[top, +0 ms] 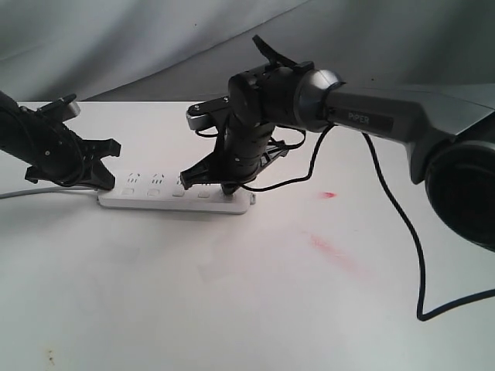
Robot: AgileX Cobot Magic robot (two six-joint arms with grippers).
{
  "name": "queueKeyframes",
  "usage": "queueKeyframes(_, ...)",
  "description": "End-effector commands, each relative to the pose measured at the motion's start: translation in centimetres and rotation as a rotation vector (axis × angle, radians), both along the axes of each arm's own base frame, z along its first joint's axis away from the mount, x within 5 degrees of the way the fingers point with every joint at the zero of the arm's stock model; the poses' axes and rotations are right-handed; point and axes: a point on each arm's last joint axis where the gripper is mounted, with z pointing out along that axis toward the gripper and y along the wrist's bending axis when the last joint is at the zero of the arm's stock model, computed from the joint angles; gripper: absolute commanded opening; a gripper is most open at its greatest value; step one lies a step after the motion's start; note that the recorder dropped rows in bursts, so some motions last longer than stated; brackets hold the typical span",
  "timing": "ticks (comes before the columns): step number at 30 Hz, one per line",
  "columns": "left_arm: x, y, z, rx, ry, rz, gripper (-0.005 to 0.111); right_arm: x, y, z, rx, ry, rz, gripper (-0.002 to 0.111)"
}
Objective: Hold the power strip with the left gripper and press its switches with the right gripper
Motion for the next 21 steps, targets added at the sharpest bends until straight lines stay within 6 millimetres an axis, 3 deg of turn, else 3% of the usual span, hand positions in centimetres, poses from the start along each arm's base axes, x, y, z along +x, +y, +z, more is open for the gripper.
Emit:
queueKeyframes(1, 0.1, 0.0, 0.2, 0.003, -0.009, 0.001, 0.0, -1.2, 1.7, 0.7, 0.037, -0.052, 0.058, 0.0)
queueKeyframes(14, 0.1, 0.0, 0.2, 0.003, -0.009, 0.001, 0.0, -1.2, 2.3, 1.0, 0.066, -0.103, 0.049, 0.0)
queueKeyframes(21, 0.1, 0.0, 0.2, 0.002, -0.008, 0.0, 0.0, -1.3, 2.1, -1.5, 0.006, -0.055, 0.052, 0.0)
